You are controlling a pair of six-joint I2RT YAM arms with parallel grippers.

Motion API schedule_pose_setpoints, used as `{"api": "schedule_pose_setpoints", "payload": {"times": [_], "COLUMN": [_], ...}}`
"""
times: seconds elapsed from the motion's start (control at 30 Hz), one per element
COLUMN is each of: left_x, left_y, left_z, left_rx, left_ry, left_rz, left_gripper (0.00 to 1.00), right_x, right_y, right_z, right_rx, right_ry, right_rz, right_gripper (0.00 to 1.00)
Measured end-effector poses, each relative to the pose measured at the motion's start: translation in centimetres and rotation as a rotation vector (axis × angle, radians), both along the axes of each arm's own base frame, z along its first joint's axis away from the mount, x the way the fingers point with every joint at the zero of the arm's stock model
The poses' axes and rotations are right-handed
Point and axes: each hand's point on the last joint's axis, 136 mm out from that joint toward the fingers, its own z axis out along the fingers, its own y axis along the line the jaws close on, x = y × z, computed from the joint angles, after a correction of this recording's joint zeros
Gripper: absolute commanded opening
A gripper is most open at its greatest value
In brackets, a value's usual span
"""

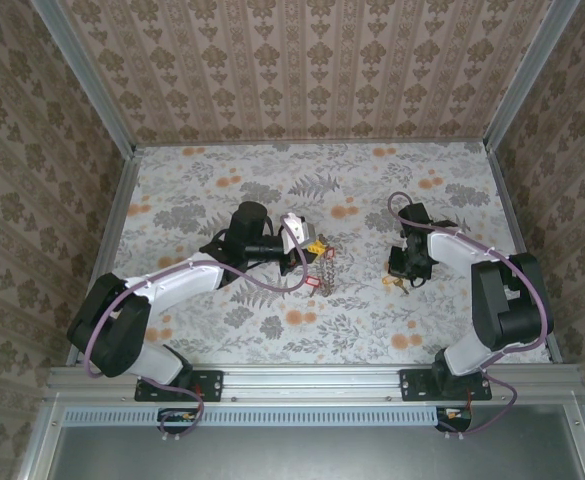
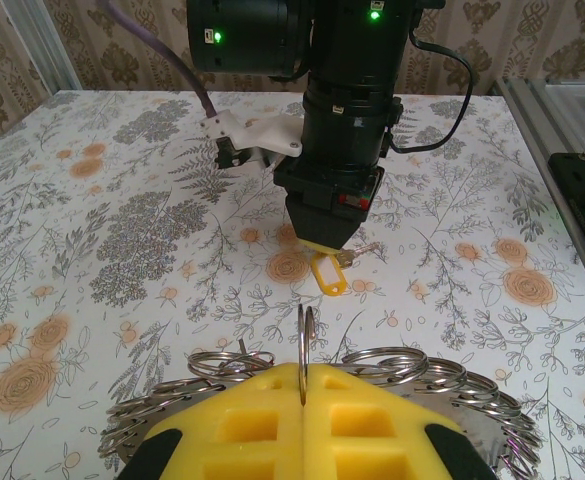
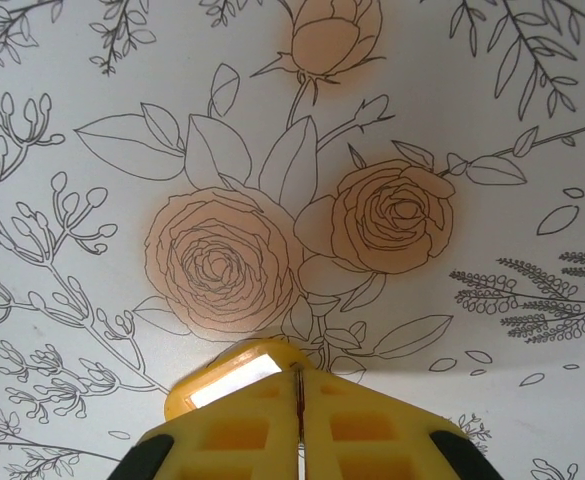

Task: Put the keys on the keyring

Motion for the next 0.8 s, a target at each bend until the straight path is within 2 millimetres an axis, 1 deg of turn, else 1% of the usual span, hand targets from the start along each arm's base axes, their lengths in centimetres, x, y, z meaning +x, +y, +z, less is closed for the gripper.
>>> {"api": "schedule_pose_setpoints", "payload": {"times": [0.13,0.27,0.63,0.8], "left_x": [0.00,-0.01,-0.01,-0.01], "left_y": [0.00,0.00,0.00,0.00], "left_z": [0.00,0.00,0.00,0.00], "left_rx": [0.000,0.000,0.000,0.000], "left_ry": [0.000,0.000,0.000,0.000], "left_rz": [0.000,0.000,0.000,0.000], "left_gripper": [0.00,0.00,0.00,0.00], "right_x": [0.00,0.01,0.05,0.08], "right_y": [0.00,0.00,0.01,0.01], "right_z": [0.00,0.01,-0.20,-0.20], "right_rx": [0.000,0.000,-0.001,-0.001], "right_ry": [0.000,0.000,0.007,0.007], "right_rz": [0.000,0.000,0.000,0.000], "right_gripper": [0.14,0.16,0.14,0.09]}}
